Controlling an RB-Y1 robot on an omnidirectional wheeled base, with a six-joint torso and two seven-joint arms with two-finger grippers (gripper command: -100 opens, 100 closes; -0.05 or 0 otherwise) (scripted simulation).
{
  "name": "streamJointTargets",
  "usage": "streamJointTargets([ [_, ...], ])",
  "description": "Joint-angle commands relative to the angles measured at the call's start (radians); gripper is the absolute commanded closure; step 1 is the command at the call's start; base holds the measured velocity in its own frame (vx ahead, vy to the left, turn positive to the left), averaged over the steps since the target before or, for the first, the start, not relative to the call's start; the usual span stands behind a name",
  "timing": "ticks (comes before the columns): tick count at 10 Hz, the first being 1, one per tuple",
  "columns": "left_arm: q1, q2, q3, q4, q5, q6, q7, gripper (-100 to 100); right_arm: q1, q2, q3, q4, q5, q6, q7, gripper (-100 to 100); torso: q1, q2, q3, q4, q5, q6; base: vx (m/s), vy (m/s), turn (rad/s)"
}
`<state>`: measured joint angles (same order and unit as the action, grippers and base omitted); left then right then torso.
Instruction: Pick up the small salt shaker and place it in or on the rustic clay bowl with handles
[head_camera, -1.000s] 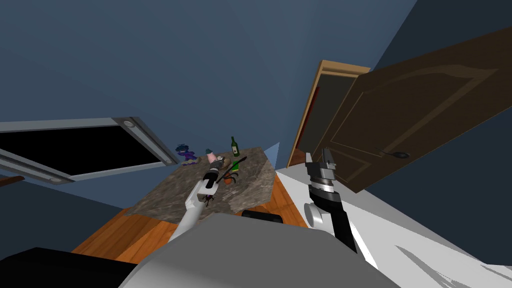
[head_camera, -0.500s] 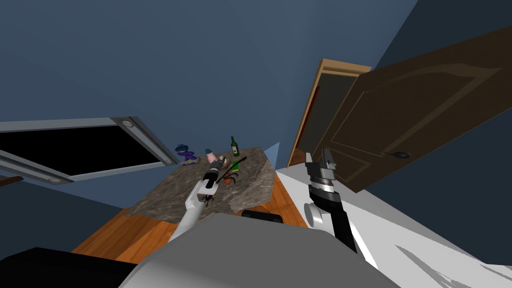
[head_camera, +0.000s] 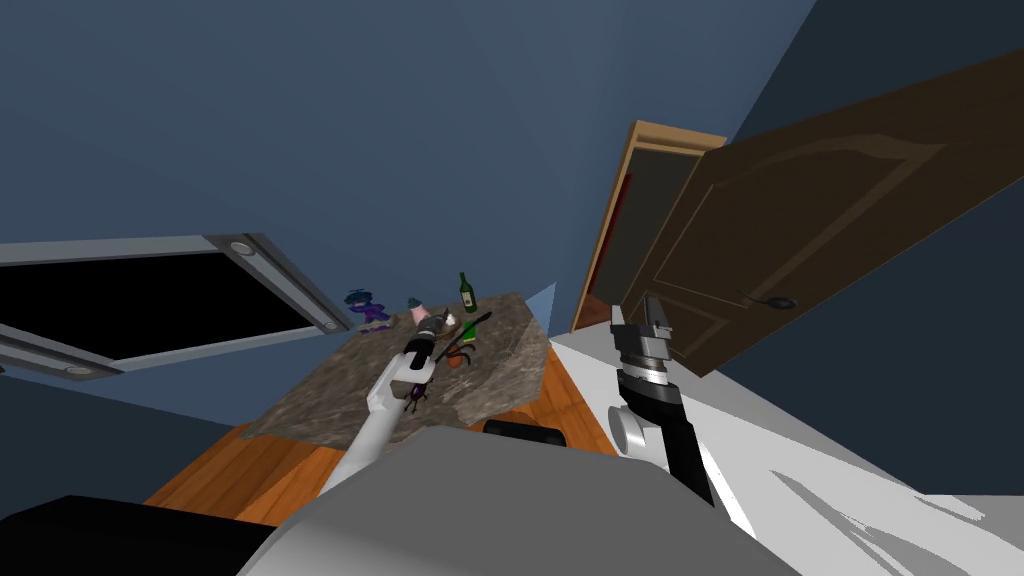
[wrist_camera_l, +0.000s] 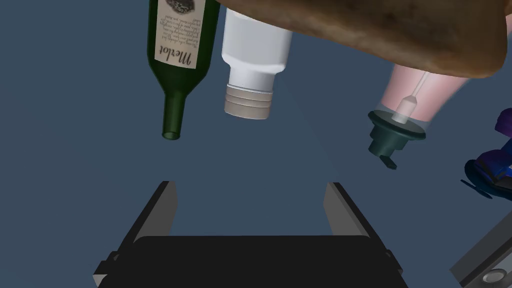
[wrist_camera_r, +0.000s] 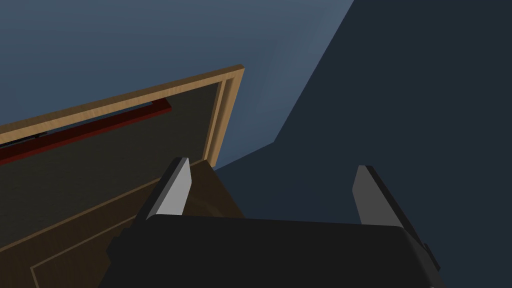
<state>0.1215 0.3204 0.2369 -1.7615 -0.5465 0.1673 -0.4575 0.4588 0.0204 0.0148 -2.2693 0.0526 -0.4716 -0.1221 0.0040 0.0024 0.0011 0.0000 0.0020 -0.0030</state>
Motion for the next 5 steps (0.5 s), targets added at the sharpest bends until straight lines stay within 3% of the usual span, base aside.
streamJointTargets([
  [1, -0.007, 0.024, -0.009, -0.02, 0.012, 0.045, 0.006, -100, 0.0, 0.0, 0.0, 0.0, 0.0, 0.0, 0.0, 0, 0.0, 0.0, 0.0, 0.0, 0.0, 0.0, -0.036, 0.01, -0.05],
  [5, -0.019, 0.083, -0.036, -0.078, 0.041, 0.152, 0.02, -100, 0.0, 0.0, 0.0, 0.0, 0.0, 0.0, 0.0, 0, 0.0, 0.0, 0.0, 0.0, 0.0, 0.0, -0.038, 0.01, -0.059],
])
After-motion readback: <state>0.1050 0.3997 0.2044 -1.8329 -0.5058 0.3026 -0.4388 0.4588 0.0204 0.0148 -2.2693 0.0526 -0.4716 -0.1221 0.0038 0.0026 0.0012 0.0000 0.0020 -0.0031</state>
